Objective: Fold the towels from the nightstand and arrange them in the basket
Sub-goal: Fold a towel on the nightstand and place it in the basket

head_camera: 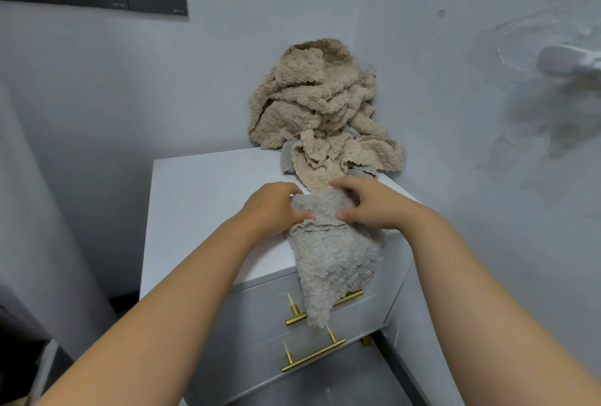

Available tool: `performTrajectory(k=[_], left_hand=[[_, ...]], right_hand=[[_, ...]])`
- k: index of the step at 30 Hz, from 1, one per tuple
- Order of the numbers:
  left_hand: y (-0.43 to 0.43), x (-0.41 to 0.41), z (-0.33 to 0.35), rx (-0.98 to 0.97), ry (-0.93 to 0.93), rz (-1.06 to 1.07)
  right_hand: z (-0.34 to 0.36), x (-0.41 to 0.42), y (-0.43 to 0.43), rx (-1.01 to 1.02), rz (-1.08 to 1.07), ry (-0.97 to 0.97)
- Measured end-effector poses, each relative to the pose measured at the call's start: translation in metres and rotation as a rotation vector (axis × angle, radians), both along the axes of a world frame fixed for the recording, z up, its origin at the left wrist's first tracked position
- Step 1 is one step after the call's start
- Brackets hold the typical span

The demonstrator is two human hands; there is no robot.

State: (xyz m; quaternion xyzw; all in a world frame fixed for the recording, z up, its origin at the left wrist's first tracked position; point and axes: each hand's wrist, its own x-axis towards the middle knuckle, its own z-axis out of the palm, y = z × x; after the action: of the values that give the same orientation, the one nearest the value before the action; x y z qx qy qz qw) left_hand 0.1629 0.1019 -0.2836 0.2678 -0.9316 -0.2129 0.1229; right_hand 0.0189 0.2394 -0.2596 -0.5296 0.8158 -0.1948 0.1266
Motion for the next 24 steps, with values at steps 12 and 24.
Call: performTrajectory(k=[12, 24], left_hand=[[-0.002, 0.015, 0.024, 0.693, 0.084, -0.151], [-0.006, 0.013, 0.019, 0.399, 0.417, 0.063]], right_hand=[[0.012, 0.005, 0.003, -0.124, -0.044, -0.072], [0.020, 0.010, 0.006, -0.075, -0.188, -0.190]])
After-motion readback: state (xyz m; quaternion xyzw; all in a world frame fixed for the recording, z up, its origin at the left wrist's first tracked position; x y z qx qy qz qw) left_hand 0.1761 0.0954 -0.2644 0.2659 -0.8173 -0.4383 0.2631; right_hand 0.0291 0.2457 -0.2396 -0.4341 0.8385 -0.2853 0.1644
